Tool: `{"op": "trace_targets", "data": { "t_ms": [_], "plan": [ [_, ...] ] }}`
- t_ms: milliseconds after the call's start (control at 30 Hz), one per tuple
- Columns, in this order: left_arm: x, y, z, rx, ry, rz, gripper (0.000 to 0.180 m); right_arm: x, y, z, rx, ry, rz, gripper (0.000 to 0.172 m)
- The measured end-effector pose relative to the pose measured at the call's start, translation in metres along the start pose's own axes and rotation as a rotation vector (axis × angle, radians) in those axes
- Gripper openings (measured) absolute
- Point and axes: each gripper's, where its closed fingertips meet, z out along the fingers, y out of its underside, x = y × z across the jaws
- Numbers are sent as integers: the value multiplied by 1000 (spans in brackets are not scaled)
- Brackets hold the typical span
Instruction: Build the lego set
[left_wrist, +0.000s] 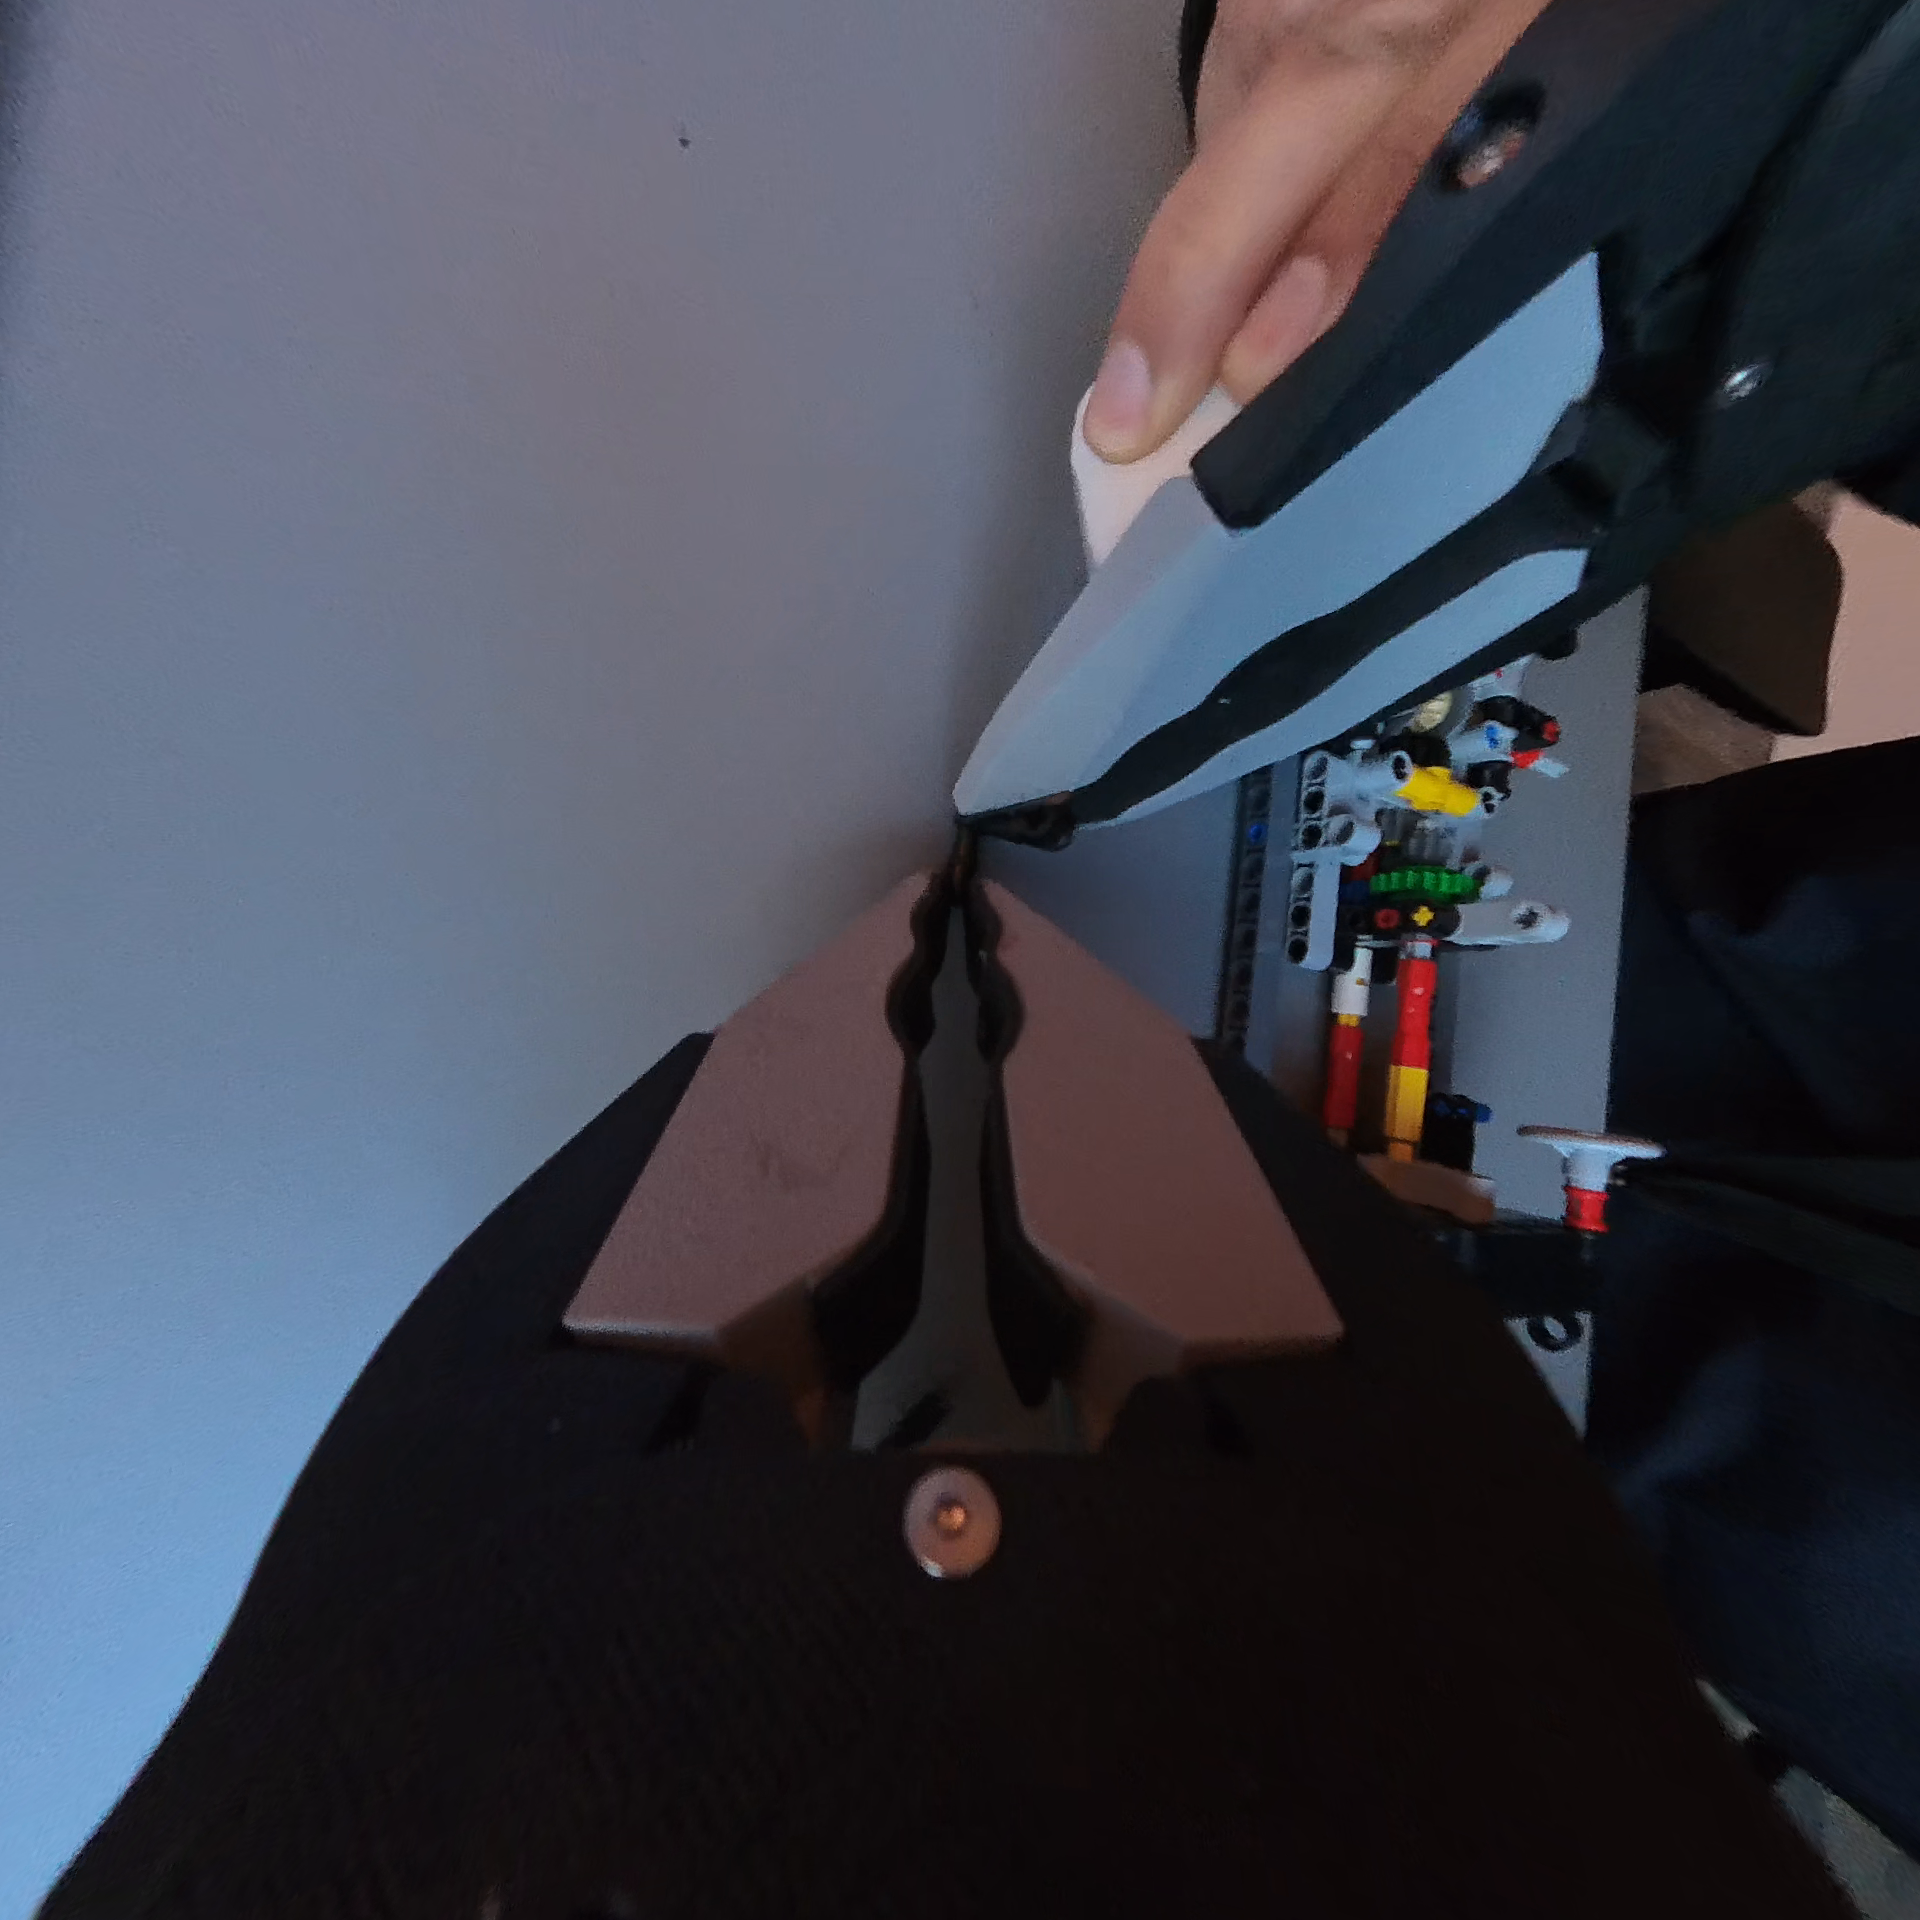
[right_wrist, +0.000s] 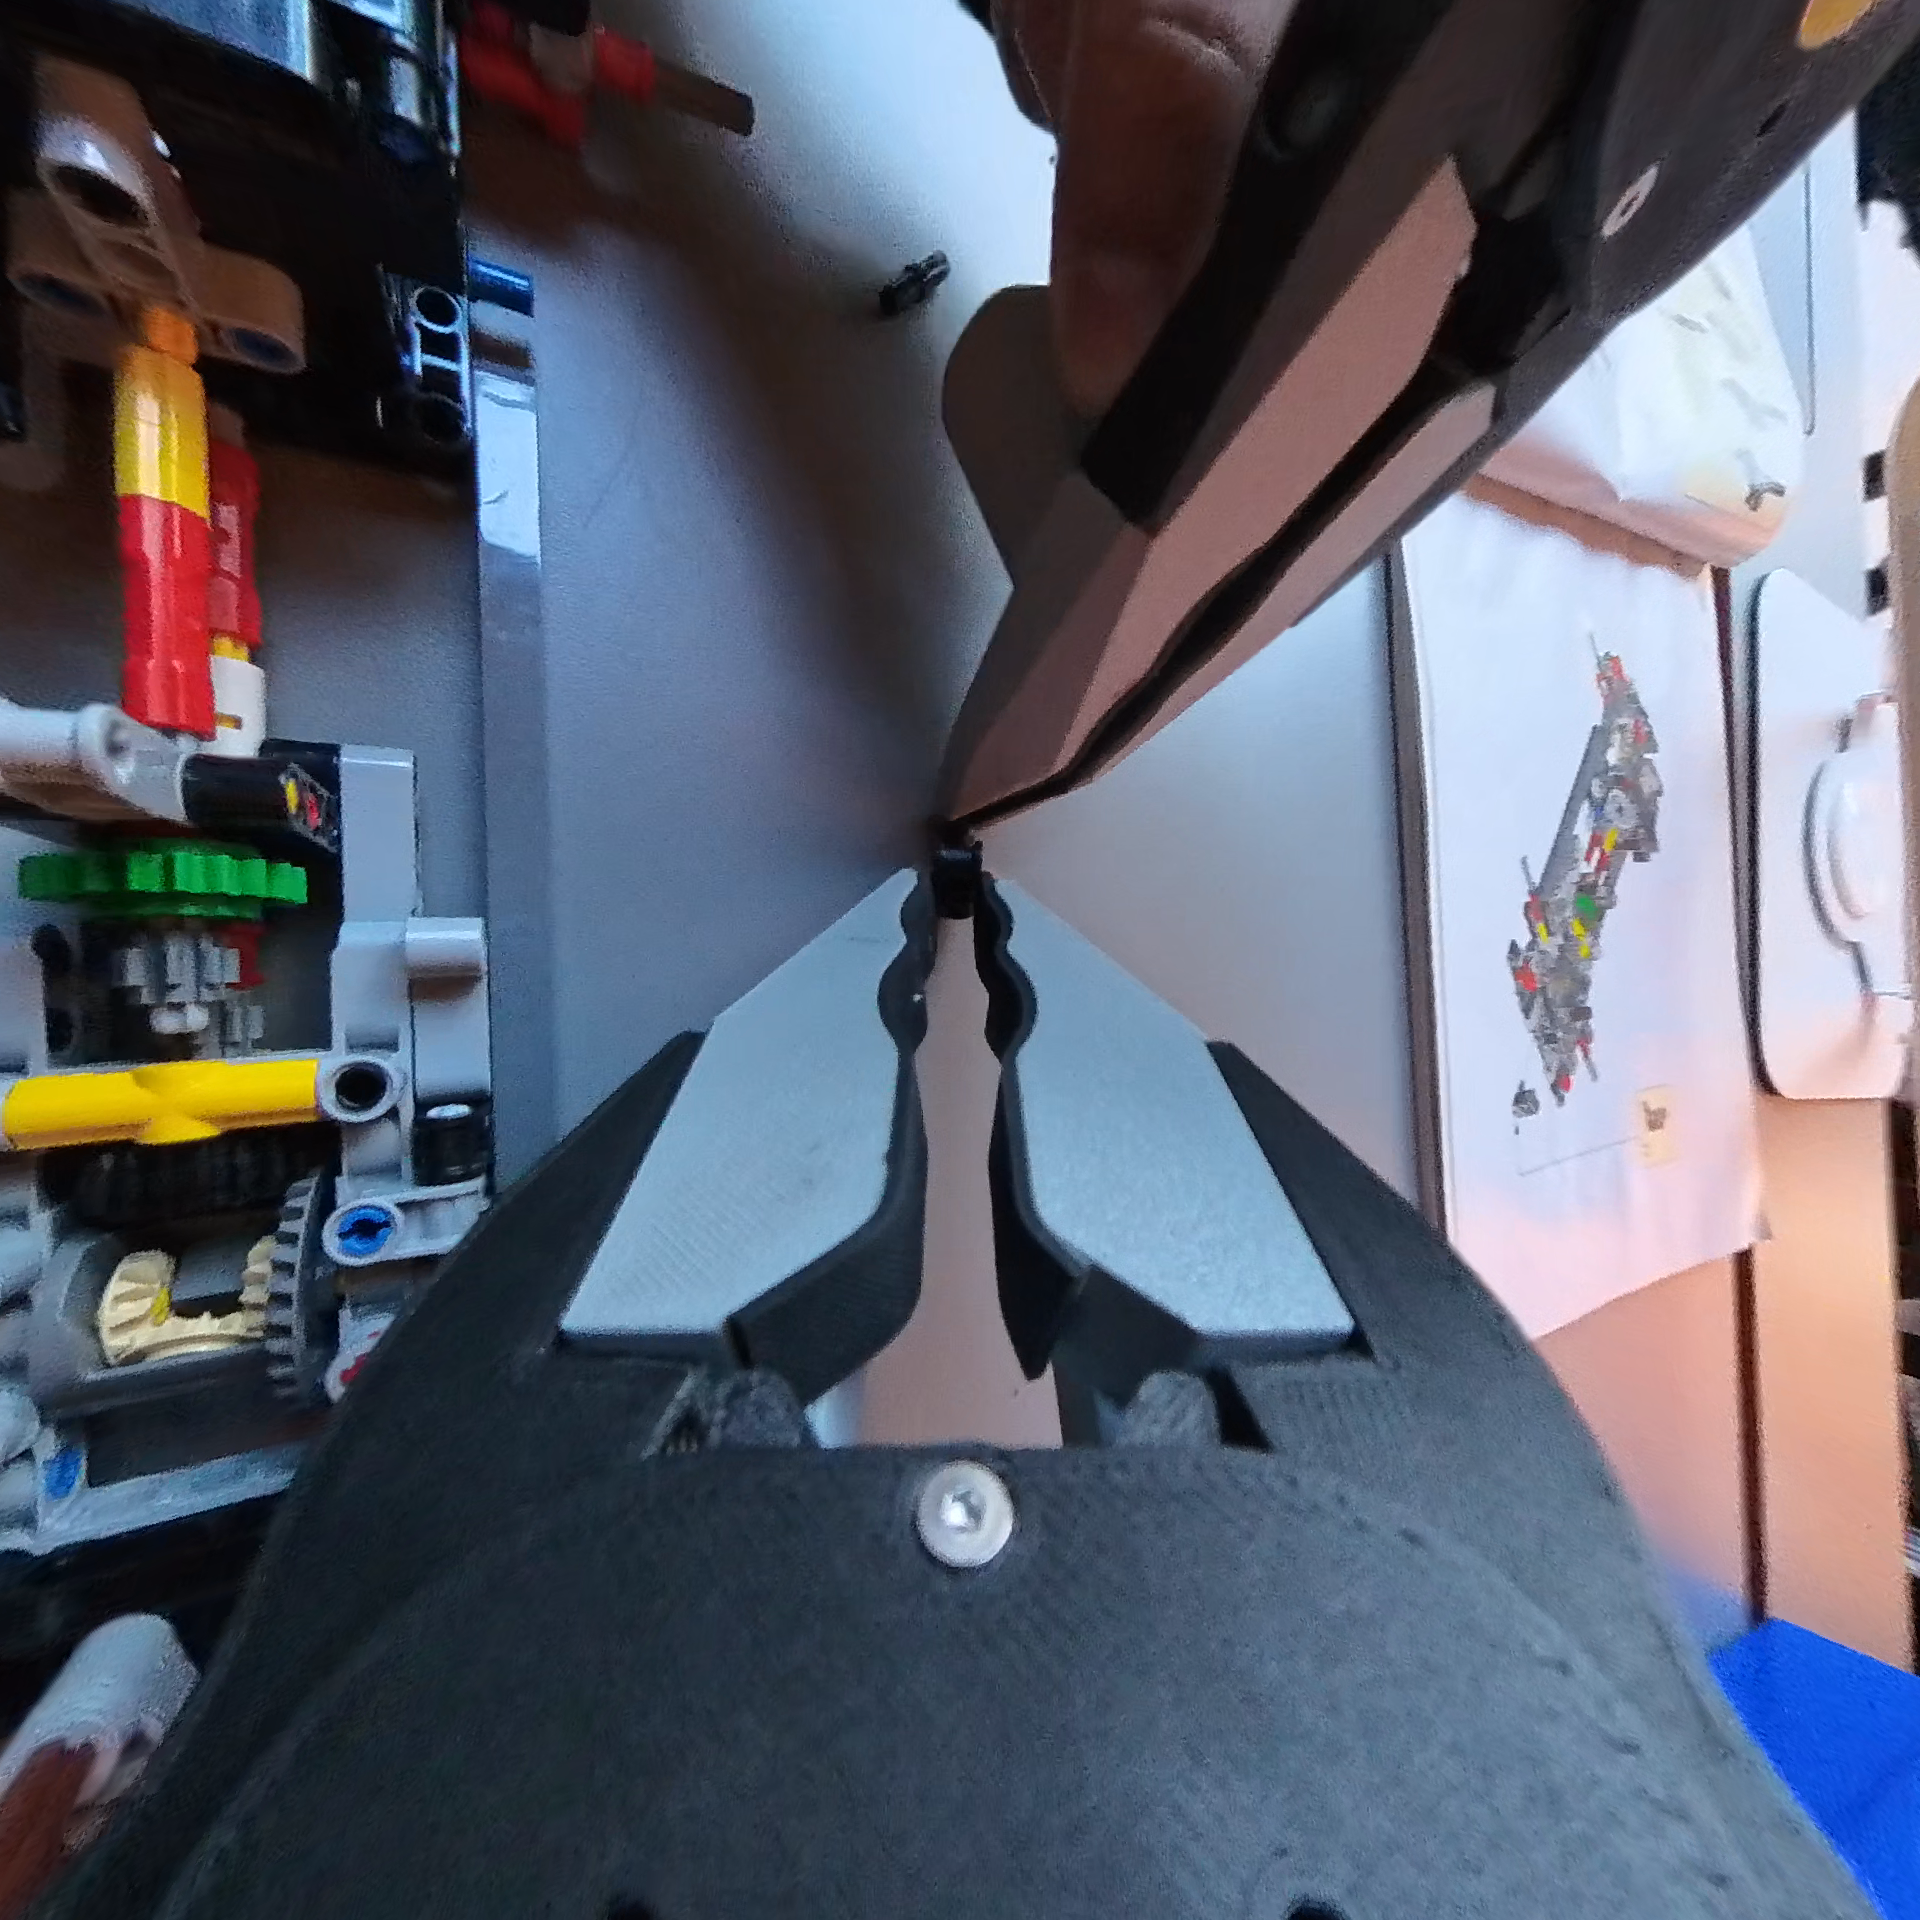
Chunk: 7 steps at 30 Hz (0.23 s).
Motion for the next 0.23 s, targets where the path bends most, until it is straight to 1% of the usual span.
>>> {"op": "trace_targets", "data": {
  "t_ms": [33, 100, 233],
  "plan": [
    [0, 0, 0, -18, -24, 24, 1, 0, 0, 0, 11, -16, 25, 4],
    [1, 1, 1, -48, -56, 69, 1, 0, 1, 0, 40, -55, 80, 4],
    [8, -1, 3, -8, 39, 42, 2, 0, 1, 0, 113, -134, 184, 4]
  ]
}}
